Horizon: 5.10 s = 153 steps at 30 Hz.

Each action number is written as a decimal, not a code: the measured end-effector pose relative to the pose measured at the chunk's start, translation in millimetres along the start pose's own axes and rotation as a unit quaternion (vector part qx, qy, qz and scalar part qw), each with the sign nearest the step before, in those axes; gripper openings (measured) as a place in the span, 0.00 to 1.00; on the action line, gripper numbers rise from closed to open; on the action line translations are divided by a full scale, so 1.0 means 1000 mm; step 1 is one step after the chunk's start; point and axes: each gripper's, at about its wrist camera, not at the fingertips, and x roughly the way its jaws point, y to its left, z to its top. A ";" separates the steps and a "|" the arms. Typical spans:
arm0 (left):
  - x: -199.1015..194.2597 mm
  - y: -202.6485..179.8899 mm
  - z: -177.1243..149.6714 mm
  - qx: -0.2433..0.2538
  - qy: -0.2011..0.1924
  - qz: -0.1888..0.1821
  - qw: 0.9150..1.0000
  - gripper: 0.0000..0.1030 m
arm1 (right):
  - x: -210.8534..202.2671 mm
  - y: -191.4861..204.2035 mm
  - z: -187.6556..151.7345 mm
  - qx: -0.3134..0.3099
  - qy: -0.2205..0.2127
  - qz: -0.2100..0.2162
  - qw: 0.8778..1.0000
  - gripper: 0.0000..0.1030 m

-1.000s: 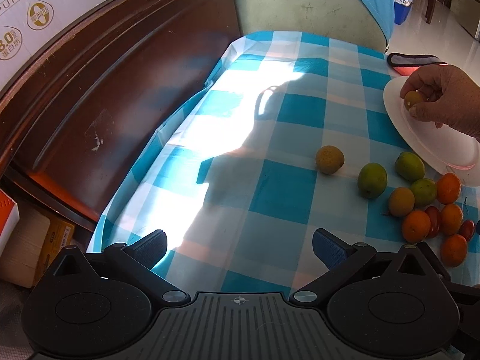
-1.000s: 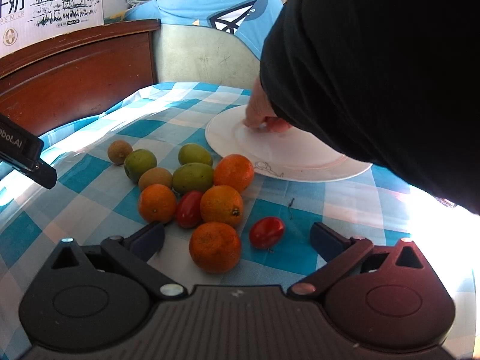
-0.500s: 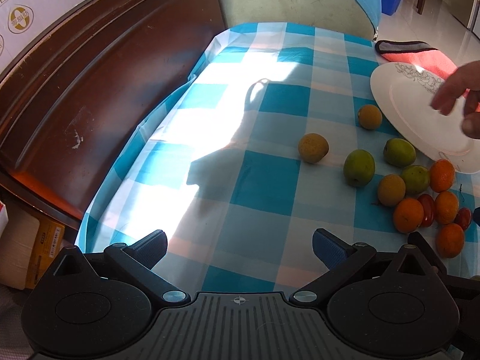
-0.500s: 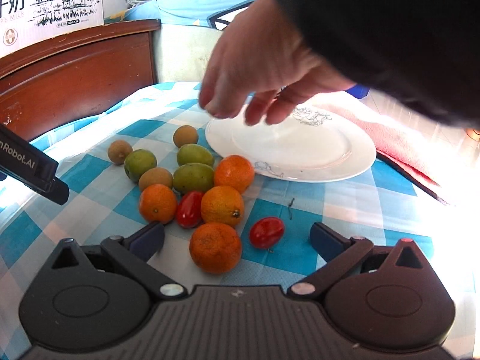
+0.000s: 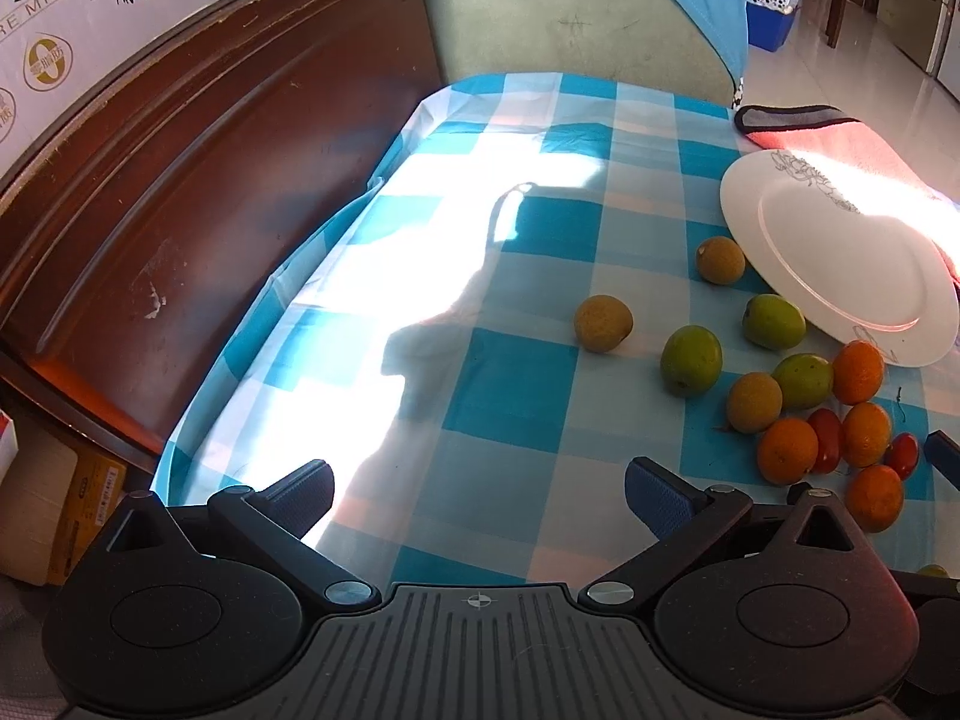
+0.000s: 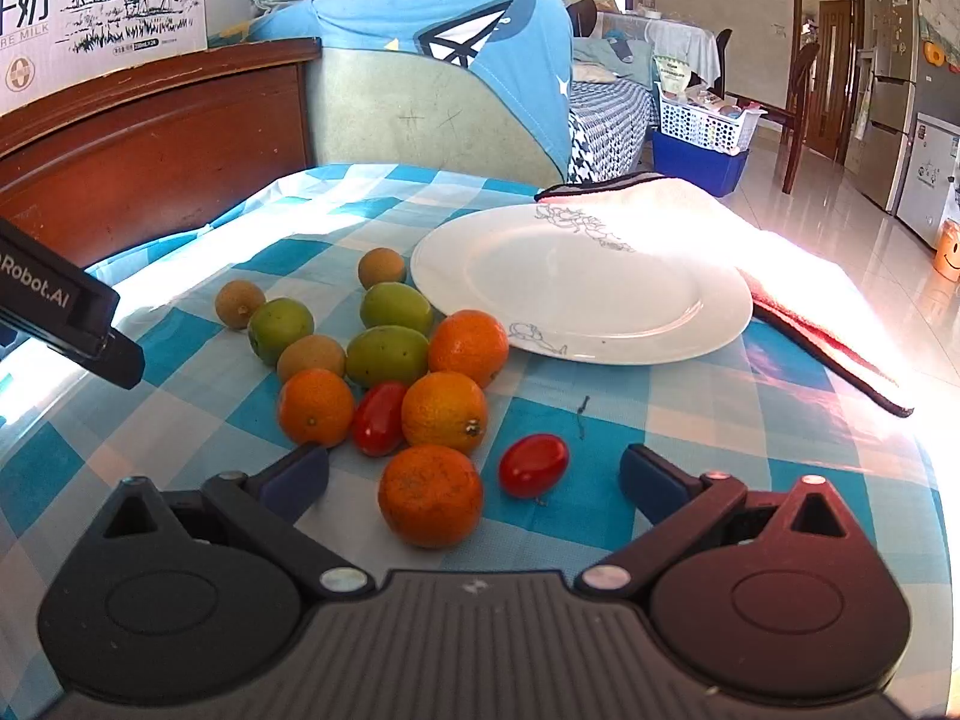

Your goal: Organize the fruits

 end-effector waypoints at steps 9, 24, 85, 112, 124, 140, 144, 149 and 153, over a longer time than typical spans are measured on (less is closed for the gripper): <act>-0.005 -0.005 0.001 0.009 -0.011 -0.007 1.000 1.00 | -0.001 0.000 -0.001 0.000 -0.001 0.000 1.000 0.99; -0.004 -0.005 -0.002 0.018 -0.014 0.005 1.000 1.00 | -0.016 0.009 0.024 -0.032 0.140 0.015 0.990 0.99; -0.024 -0.033 -0.029 0.038 -0.005 -0.016 0.999 1.00 | -0.026 -0.018 0.052 0.031 0.199 -0.070 0.977 0.99; -0.027 -0.035 -0.031 0.047 -0.016 -0.007 0.999 0.99 | -0.026 -0.016 0.052 0.022 0.196 -0.074 0.978 0.99; -0.026 -0.036 -0.033 0.045 -0.014 -0.009 0.999 0.99 | -0.026 -0.017 0.051 0.016 0.193 -0.077 0.978 0.99; -0.033 -0.044 -0.042 0.076 -0.019 -0.072 0.994 1.00 | -0.040 -0.035 0.050 0.017 0.162 -0.058 0.985 0.99; -0.035 -0.046 -0.048 0.093 -0.025 -0.090 0.991 1.00 | -0.051 -0.045 0.048 0.011 0.131 -0.024 0.991 0.99; -0.041 -0.049 -0.056 0.111 -0.030 -0.135 0.984 1.00 | -0.062 -0.056 0.043 -0.011 0.119 0.011 0.993 0.99; -0.045 -0.057 -0.066 0.140 -0.035 -0.164 0.976 0.98 | -0.066 -0.060 0.034 -0.025 0.136 0.010 0.990 0.98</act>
